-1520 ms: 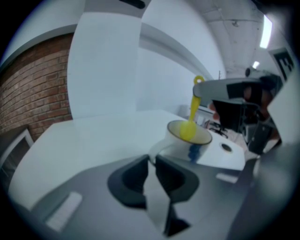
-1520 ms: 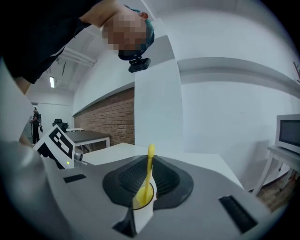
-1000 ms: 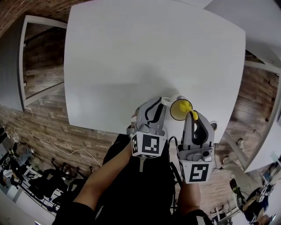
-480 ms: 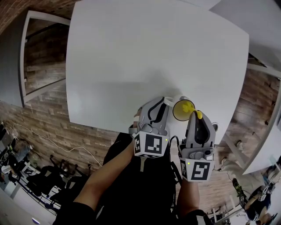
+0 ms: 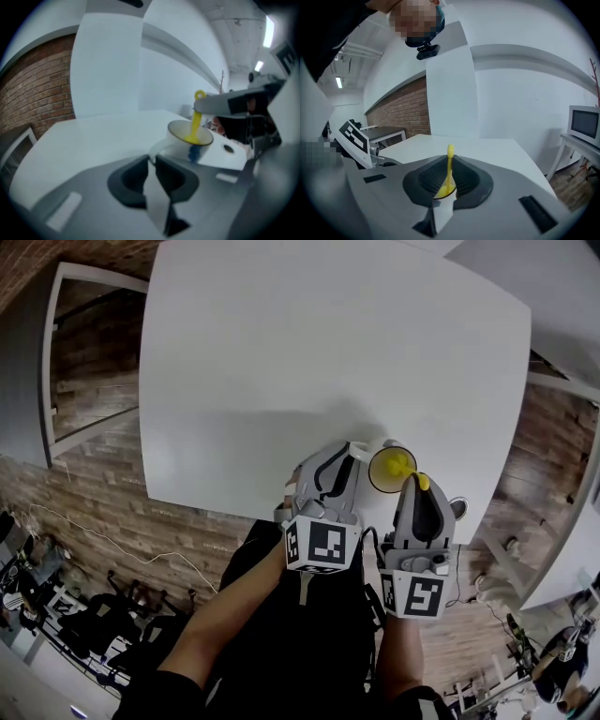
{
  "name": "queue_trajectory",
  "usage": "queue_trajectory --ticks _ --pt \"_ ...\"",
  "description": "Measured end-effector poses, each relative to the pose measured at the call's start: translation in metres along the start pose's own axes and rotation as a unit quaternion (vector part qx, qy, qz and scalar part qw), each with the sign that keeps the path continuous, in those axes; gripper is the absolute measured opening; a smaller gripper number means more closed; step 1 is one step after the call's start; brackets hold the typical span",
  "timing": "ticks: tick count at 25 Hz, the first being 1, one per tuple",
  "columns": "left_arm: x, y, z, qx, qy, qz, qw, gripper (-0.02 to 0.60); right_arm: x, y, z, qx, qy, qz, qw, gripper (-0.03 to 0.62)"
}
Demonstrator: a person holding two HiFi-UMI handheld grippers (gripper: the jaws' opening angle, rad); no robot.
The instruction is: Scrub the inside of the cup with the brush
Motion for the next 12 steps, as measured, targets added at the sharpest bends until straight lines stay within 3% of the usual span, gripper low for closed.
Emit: queue_trajectory --ticks 7,12 --pt "-0.001 0.000 0.000 0.006 0.003 0.000 1.0000 0.048 0.027 0.028 0.009 -0.026 0.005 -0.025 0.999 0.029" --pt "0.002 0.001 0.002 0.016 0.004 -0.001 0.9999 0.048 0.031 0.012 0.016 -0.041 0.001 -0.013 0.999 0.029"
Point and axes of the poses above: the fingertips, and each gripper's own axes: x backward along the fingers, z to its left, y out of its top, the point moved 5 cm from there along x, backward along the fingers
